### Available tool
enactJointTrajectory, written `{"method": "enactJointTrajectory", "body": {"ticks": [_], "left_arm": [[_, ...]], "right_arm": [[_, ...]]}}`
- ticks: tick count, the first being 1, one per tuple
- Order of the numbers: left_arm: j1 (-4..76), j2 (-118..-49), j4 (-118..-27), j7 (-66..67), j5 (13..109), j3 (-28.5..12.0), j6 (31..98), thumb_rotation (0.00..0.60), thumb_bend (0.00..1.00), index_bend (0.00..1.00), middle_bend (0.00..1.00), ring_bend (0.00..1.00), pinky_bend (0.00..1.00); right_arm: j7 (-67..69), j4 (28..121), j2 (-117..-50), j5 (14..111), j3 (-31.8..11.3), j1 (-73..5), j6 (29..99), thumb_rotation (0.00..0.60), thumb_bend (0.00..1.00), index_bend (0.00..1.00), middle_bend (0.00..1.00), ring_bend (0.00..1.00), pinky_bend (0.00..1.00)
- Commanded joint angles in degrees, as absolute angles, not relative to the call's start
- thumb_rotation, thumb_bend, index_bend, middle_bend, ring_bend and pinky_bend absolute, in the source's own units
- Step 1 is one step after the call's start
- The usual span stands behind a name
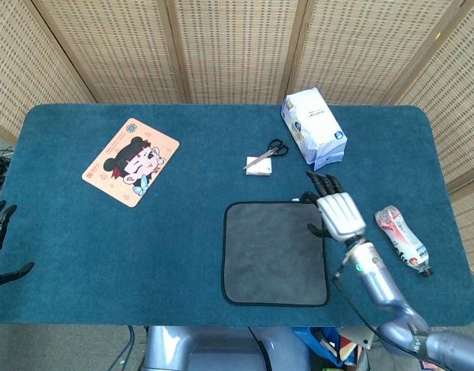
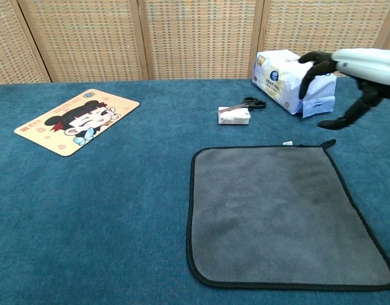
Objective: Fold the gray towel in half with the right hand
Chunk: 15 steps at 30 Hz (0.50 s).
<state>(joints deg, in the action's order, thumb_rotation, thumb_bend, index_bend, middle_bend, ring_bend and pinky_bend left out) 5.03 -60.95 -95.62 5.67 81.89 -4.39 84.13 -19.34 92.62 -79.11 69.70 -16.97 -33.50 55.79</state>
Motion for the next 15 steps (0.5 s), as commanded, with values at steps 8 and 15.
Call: {"method": "enactJointTrajectory", "body": {"ticks": [8, 15], "left_arm": [[6.06, -61.07, -95.0, 5.53, 79.41, -5.21, 82.07, 0.6, 0.11, 0.0, 0.0, 0.0, 0.0], [6.62, -61.29, -94.55, 5.95, 78.43, -5.53, 81.25, 0.6, 0.11, 0.0, 0.0, 0.0, 0.0]], "right_arm": [[-33.07, 77.65, -94.94, 53.93, -20.97, -46.57, 51.46, 0.6, 0.37, 0.41, 0.0, 0.0, 0.0], [-39.82, 69.45, -99.87, 45.32, -20.08, -51.25, 49.66, 0.6, 0.37, 0.41, 0.0, 0.0, 0.0]]}}
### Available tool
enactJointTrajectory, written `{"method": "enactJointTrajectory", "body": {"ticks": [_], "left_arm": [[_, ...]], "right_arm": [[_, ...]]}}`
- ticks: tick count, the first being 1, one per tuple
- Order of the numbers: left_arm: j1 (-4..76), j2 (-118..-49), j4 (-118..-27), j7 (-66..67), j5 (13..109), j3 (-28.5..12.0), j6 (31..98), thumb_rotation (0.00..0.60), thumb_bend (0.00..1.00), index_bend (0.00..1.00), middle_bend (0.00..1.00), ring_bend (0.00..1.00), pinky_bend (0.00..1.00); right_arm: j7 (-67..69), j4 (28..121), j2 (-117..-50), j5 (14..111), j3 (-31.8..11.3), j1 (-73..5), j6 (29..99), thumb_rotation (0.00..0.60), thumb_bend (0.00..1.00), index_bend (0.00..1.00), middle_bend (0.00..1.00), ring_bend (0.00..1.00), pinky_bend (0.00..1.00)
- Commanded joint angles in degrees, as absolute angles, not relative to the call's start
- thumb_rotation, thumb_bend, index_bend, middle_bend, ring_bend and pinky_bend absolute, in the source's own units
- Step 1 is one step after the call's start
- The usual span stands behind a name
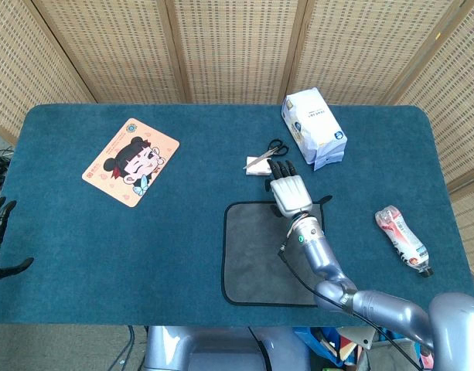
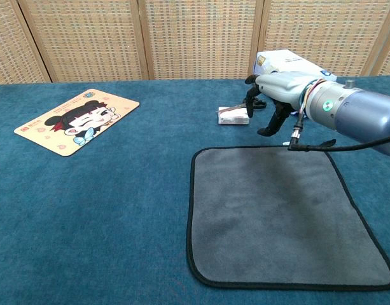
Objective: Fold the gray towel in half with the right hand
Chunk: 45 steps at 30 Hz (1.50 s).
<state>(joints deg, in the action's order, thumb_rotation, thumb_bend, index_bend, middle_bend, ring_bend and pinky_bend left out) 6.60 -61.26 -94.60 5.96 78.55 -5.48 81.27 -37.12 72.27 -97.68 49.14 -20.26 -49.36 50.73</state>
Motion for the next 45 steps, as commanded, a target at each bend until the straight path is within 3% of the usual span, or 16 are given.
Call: {"method": "enactJointTrajectory", "body": {"ticks": [1, 15, 23, 30, 37, 45], "left_arm": [[6.62, -61.3, -94.53, 5.91, 78.32, -5.55, 81.23, 0.6, 0.11, 0.0, 0.0, 0.0, 0.0], [6.99, -61.38, -94.43, 6.01, 77.54, -5.54, 80.59, 0.6, 0.11, 0.0, 0.0, 0.0, 0.0], [7.18, -61.39, -94.34, 5.9, 77.04, -5.66, 80.36, 0.6, 0.11, 0.0, 0.0, 0.0, 0.0], [7.25, -61.3, -94.21, 5.53, 76.77, -5.79, 80.32, 0.6, 0.11, 0.0, 0.0, 0.0, 0.0], [7.35, -61.32, -94.18, 5.62, 76.71, -5.74, 80.28, 0.6, 0.11, 0.0, 0.0, 0.0, 0.0], [7.35, -61.38, -94.32, 5.96, 76.66, -5.68, 80.45, 0.6, 0.11, 0.0, 0.0, 0.0, 0.0]], "right_arm": [[-40.33, 68.65, -100.29, 44.13, -20.09, -51.65, 49.56, 0.6, 0.37, 0.41, 0.0, 0.0, 0.0], [-40.79, 62.49, -102.37, 35.95, -18.33, -53.02, 46.62, 0.6, 0.37, 0.41, 0.0, 0.0, 0.0], [-40.83, 59.92, -103.43, 34.74, -17.08, -54.28, 45.4, 0.6, 0.45, 0.42, 0.0, 0.0, 0.0], [-40.76, 58.66, -104.14, 33.85, -16.56, -54.91, 45.22, 0.6, 0.47, 0.43, 0.0, 0.0, 0.0], [-40.07, 58.49, -104.13, 33.37, -16.01, -55.22, 44.3, 0.6, 0.47, 0.52, 0.0, 0.0, 0.0], [-38.58, 59.79, -103.31, 33.44, -15.67, -55.02, 44.34, 0.6, 0.54, 0.61, 0.0, 0.0, 0.0]]}}
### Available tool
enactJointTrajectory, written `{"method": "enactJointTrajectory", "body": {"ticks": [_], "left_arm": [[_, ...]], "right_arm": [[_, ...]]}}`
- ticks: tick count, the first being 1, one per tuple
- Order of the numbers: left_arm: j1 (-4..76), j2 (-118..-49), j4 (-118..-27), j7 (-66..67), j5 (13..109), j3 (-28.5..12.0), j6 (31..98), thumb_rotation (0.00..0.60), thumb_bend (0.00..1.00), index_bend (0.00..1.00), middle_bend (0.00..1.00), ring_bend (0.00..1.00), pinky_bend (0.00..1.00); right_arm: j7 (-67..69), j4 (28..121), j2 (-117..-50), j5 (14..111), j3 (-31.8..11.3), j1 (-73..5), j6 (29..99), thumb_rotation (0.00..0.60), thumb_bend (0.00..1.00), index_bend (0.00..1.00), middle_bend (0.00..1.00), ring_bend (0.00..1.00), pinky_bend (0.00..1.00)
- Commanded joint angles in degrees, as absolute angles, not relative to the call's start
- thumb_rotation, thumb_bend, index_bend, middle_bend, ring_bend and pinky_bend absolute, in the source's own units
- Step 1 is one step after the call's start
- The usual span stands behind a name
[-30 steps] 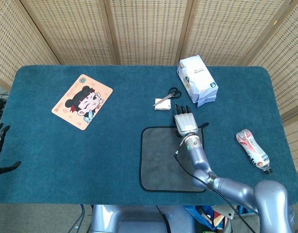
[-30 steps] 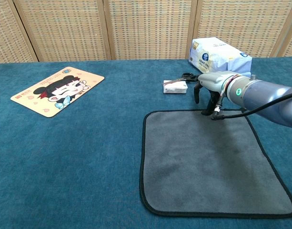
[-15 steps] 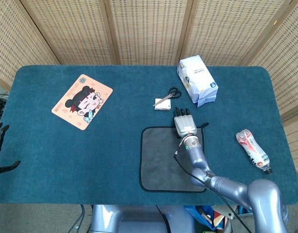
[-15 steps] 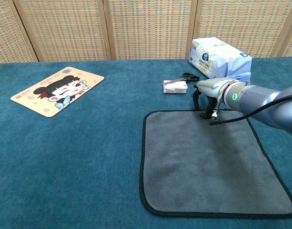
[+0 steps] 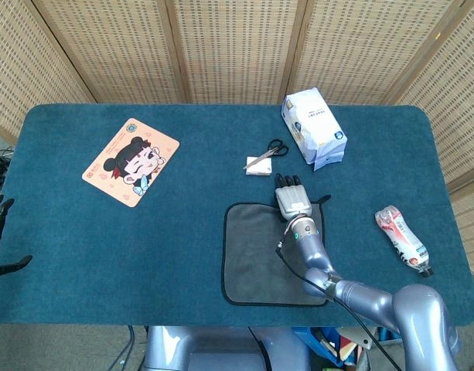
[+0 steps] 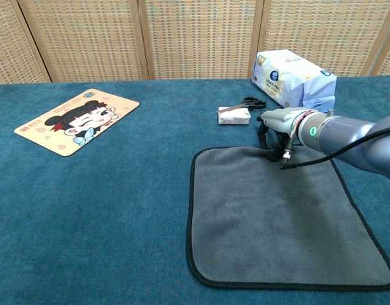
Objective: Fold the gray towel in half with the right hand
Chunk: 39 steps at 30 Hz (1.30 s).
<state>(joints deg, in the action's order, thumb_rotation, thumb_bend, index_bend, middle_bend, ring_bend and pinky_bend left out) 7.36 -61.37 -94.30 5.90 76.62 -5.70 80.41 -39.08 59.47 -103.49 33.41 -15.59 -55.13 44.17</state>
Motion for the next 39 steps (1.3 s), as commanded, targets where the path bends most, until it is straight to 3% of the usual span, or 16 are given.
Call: {"method": "enactJointTrajectory", "body": {"ticks": [1, 14, 28, 39], "left_arm": [[7.35, -61.4, -94.35, 6.0, 76.68, -5.66, 80.48, 0.6, 0.11, 0.0, 0.0, 0.0, 0.0], [7.48, -61.49, -94.64, 6.36, 77.11, -5.34, 80.43, 0.6, 0.11, 0.0, 0.0, 0.0, 0.0], [6.63, -60.55, -96.17, 5.44, 80.72, -4.01, 82.48, 0.6, 0.11, 0.0, 0.0, 0.0, 0.0], [6.26, -60.14, -96.56, 4.86, 82.34, -3.43, 83.32, 0.6, 0.11, 0.0, 0.0, 0.0, 0.0]], "right_arm": [[-38.4, 59.92, -103.21, 33.52, -15.6, -54.97, 44.43, 0.6, 0.55, 0.62, 0.0, 0.0, 0.0], [-36.82, 67.12, -99.61, 37.6, -13.41, -52.92, 48.35, 0.6, 0.55, 0.62, 0.0, 0.0, 0.0], [-33.69, 84.43, -93.43, 50.9, -6.31, -45.2, 59.7, 0.6, 0.58, 0.62, 0.0, 0.0, 0.0], [-33.46, 92.07, -90.23, 60.39, -0.8, -40.71, 64.34, 0.6, 0.58, 0.62, 0.0, 0.0, 0.0]]}}
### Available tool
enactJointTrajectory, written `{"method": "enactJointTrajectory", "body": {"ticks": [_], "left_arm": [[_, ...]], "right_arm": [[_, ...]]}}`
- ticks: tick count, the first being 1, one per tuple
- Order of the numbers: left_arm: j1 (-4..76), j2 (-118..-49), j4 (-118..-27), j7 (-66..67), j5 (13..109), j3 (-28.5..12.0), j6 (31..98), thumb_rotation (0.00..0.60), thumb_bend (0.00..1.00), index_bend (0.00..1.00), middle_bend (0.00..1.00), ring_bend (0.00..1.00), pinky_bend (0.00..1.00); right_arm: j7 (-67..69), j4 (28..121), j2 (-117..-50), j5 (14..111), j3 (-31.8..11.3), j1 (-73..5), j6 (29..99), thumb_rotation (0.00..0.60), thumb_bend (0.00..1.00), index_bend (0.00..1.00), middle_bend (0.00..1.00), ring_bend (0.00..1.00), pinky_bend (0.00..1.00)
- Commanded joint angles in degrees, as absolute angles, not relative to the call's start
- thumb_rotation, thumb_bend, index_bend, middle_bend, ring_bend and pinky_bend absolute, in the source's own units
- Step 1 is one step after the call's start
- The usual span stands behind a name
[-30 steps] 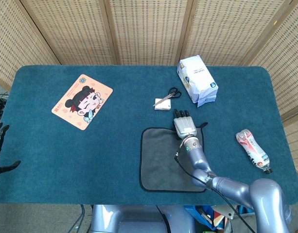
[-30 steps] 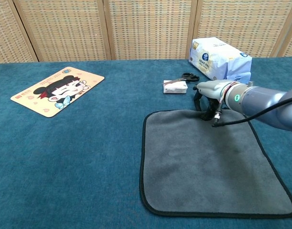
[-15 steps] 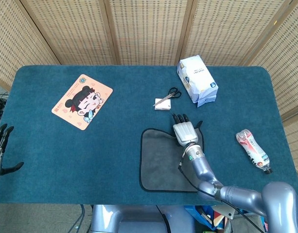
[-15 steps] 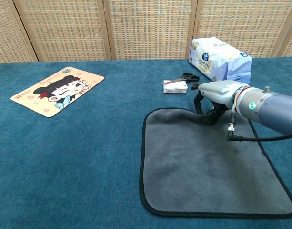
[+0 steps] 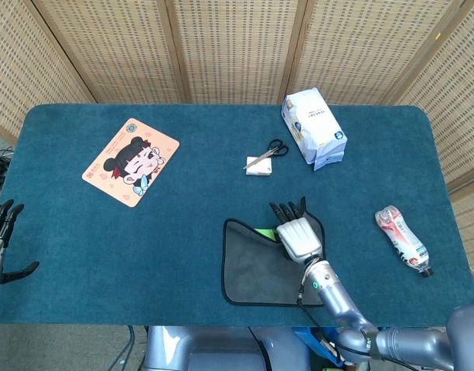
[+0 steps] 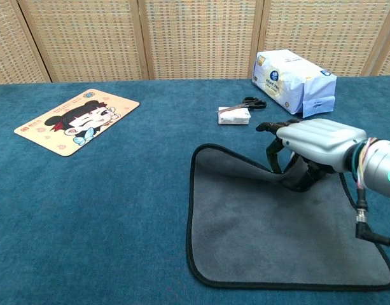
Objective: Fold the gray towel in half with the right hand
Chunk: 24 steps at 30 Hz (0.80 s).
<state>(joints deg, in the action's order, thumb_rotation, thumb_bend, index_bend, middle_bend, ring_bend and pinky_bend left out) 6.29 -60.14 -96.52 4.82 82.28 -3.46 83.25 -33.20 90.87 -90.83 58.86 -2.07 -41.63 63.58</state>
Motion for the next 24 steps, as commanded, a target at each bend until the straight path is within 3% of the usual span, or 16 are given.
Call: {"method": "enactJointTrajectory", "body": {"ticks": [1, 11, 24], "left_arm": [[6.23, -60.14, -96.57, 4.91, 82.36, -3.41, 83.36, 0.6, 0.11, 0.0, 0.0, 0.0, 0.0], [6.15, -60.34, -96.6, 5.48, 82.48, -3.32, 83.5, 0.6, 0.11, 0.0, 0.0, 0.0, 0.0], [6.01, -60.31, -96.57, 5.38, 82.58, -3.32, 83.76, 0.6, 0.11, 0.0, 0.0, 0.0, 0.0]], "right_arm": [[-33.59, 92.5, -90.13, 61.16, -0.26, -40.33, 64.62, 0.6, 0.58, 0.62, 0.0, 0.0, 0.0], [-35.61, 93.89, -90.43, 67.97, 4.36, -37.5, 66.27, 0.6, 0.58, 0.62, 0.0, 0.0, 0.0], [-37.4, 94.78, -91.0, 71.86, 6.22, -34.45, 67.04, 0.6, 0.58, 0.62, 0.0, 0.0, 0.0]]}}
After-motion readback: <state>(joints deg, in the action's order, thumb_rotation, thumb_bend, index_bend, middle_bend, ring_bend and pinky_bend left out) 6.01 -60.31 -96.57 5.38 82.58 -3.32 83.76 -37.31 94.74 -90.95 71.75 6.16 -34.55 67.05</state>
